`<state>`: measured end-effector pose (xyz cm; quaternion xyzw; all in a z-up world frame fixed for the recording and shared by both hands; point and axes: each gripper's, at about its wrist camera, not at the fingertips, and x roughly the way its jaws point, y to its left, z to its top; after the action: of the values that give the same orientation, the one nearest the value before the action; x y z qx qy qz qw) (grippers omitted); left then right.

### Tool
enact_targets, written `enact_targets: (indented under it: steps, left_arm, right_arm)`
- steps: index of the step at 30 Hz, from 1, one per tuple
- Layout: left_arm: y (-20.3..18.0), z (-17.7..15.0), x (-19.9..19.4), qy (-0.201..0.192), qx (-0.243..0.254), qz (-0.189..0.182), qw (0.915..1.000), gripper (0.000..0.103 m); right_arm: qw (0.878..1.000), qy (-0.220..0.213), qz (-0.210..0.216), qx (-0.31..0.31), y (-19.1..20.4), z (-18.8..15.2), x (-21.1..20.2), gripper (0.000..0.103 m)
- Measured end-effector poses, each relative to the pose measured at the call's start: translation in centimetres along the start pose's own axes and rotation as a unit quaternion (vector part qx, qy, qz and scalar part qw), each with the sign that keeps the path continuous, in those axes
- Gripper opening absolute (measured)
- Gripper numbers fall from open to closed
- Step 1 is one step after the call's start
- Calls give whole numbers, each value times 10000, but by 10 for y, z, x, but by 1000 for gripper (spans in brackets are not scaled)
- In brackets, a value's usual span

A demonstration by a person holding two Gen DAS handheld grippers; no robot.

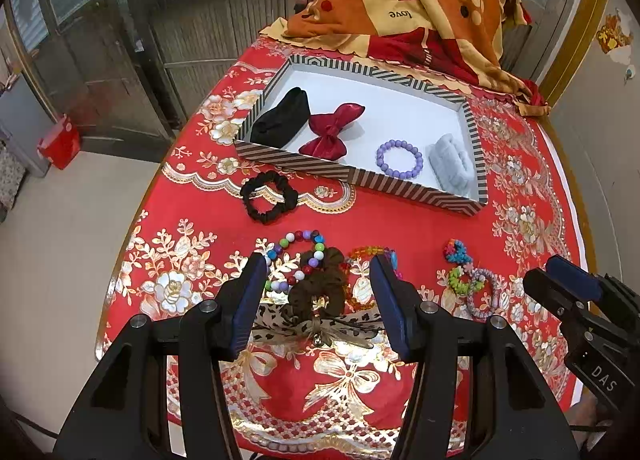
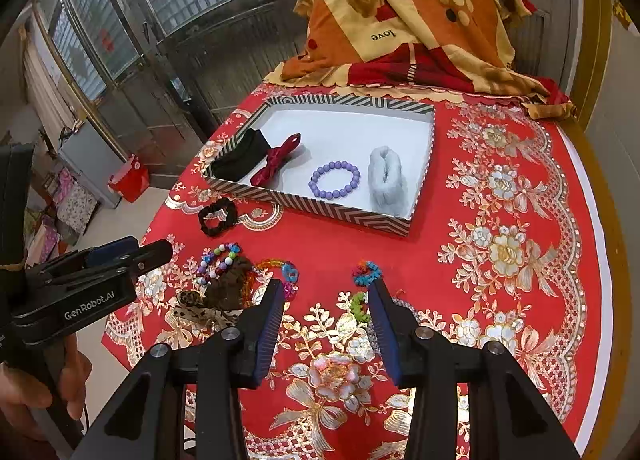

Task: Organize jewelry
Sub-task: 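Withdraw both open tools from the tray over the remaining accessories, then grasp the leopard-bow brown scrunchie with the left tool while the right grasps the silver rhinestone bracelet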

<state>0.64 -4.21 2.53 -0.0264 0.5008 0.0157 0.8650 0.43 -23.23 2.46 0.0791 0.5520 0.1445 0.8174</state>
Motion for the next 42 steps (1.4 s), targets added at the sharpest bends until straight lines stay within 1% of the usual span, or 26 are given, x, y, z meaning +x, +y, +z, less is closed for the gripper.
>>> enact_targets:
  steps: [17,20,24,27,29,30,32,36,38,42]
  left_arm:
    - [3,-5,5,151,-56,48,9999,53]
    - [9,-5,8,295,-206,-137,9993,53]
    - [29,-6,13,589,-615,-605,9945,53]
    - [42,-9,14,674,-759,-630,9928,53]
    - [52,-11,16,707,-828,-617,9921,55]
    - [55,-12,17,737,-841,-639,9917,57]
    - [59,-17,20,817,-786,-722,9909,58]
    - [55,-31,33,1106,-388,-749,9903,58]
    - [56,-36,42,1253,-412,-786,9881,58]
    - [55,-37,56,1317,-493,-845,9864,60]
  right_arm:
    - [9999,118,22,-51,-9,-1,2,43]
    - [9999,156,9,-61,-10,-2,3,43]
    - [9998,191,9,-34,-13,-5,3,44]
    - [9997,263,-6,1,-19,-10,6,44]
    - [9995,322,12,46,-24,-14,9,48]
    - [9993,360,41,74,-27,-17,11,49]
    - [9990,432,70,114,-32,-22,15,51]
    - [9983,543,80,219,-39,-32,23,51]
    - [9979,587,28,276,-43,-34,28,51]
    - [9973,631,-43,384,-51,-36,33,51]
